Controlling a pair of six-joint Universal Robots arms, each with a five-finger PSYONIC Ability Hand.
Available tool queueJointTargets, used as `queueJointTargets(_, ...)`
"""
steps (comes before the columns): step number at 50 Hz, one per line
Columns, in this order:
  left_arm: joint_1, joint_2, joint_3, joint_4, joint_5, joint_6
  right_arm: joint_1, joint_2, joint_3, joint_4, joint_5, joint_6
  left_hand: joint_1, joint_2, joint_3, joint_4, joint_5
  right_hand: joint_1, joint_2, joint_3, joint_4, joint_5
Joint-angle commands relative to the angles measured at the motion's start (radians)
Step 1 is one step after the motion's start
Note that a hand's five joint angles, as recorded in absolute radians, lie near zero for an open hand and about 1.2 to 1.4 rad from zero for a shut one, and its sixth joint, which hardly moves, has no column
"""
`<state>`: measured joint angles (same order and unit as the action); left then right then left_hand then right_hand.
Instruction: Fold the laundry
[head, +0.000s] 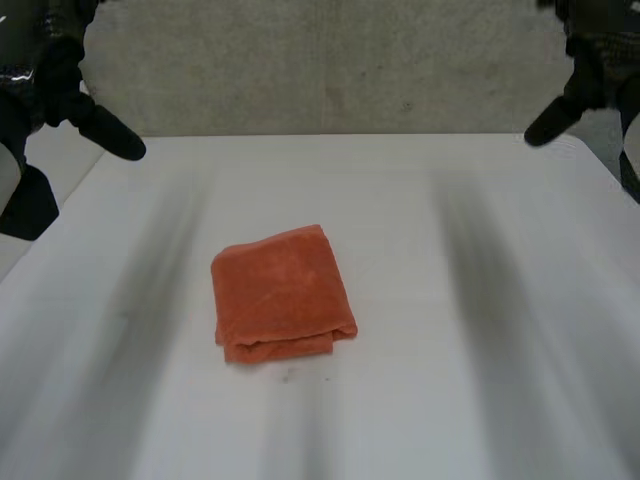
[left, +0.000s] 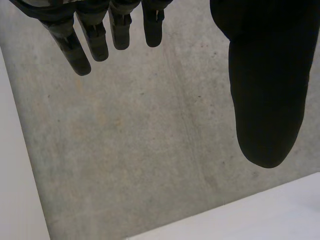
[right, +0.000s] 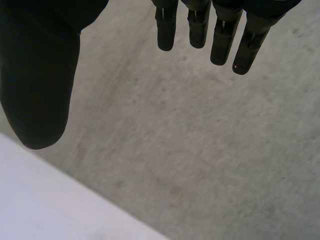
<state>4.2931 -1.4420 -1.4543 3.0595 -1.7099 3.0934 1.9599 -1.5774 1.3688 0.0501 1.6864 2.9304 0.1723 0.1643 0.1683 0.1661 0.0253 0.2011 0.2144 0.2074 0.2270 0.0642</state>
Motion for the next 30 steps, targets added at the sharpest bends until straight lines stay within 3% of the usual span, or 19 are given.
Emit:
queueJointTargets(1, -0.003, -0.006, -0.032, -0.008, 0.025, -0.035, 0.005, 0.005, 0.047, 0.056, -0.065, 0.006, 0.002, 0.010, 0.006, 0.008, -0.025, -0.027, -0.040, -0.033, -0.052, -0.064)
queueJointTargets(7, 0.000, -0.008, -0.075, -0.001, 0.065, -0.035, 0.002, 0.007, 0.073, 0.056, -0.088, 0.006, 0.002, 0.010, 0.006, 0.008, -0.025, -0.027, -0.040, -0.033, -0.052, -0.064)
queueJointTargets(19, -0.001, -0.032, -0.147, 0.070, 0.067, -0.036, 0.005, 0.017, 0.104, 0.048, -0.186, 0.006, 0.002, 0.010, 0.006, 0.008, -0.025, -0.027, -0.040, -0.033, -0.052, -0.064)
queueJointTargets(30, 0.002, -0.037, -0.178, 0.097, 0.067, -0.033, 0.007, 0.019, 0.096, 0.047, -0.185, 0.003, 0.002, 0.010, 0.006, 0.008, -0.025, -0.027, -0.040, -0.033, -0.052, -0.064)
